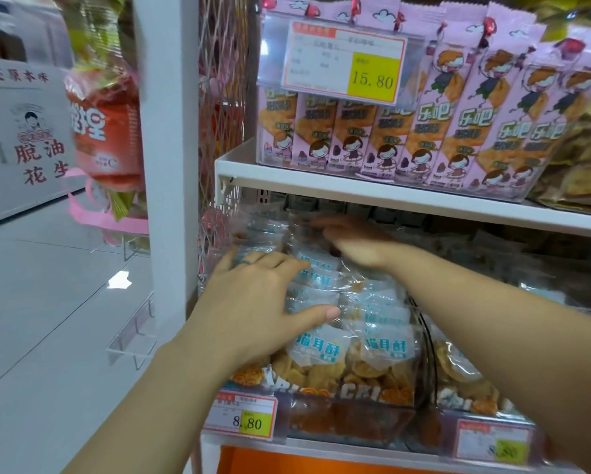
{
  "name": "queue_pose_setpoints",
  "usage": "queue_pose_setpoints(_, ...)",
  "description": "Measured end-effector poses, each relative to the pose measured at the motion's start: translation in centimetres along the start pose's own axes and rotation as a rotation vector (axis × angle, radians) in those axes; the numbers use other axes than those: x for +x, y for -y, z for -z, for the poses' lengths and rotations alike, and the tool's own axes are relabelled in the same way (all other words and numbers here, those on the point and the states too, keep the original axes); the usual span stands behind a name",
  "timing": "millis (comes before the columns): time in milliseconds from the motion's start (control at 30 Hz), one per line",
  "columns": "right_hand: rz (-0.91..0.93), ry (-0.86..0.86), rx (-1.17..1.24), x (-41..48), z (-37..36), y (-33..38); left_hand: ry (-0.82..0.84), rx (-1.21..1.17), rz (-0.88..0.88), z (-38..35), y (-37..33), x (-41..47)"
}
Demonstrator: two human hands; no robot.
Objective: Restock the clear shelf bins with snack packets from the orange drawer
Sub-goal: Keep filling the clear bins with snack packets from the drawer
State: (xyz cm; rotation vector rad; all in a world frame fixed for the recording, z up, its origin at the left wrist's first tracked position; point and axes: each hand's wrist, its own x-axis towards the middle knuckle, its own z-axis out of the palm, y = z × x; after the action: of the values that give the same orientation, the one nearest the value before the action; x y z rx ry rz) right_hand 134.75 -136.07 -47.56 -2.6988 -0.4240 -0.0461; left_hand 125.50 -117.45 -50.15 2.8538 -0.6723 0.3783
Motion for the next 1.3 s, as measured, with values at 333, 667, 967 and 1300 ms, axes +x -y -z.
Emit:
queue_pose_setpoints(333, -0.097, 0.062, -0.249, -1.5, 0.5, -1.5, 0.011, 0.005, -0.007, -0.1, 0.0, -0.2)
queue_pose_setpoints(667, -0.230, -0.086, -0.167, -0.2, 1.1, -5.5, -0.003, 0.018, -0.022, -0.3, 0.2, 0.1)
queue_pose_setpoints(967, -0.142, -0.145, -0.458, -0.2, 0.1, -5.0, -0.022, 0.023, -0.020, -0.6, 0.3, 0.1)
queue_pose_setpoints(1300, -0.227, -0.050, -0.227, -7.1, 2.0, -0.4, 0.018, 0.012, -0.018, -0.1, 0.2, 0.0)
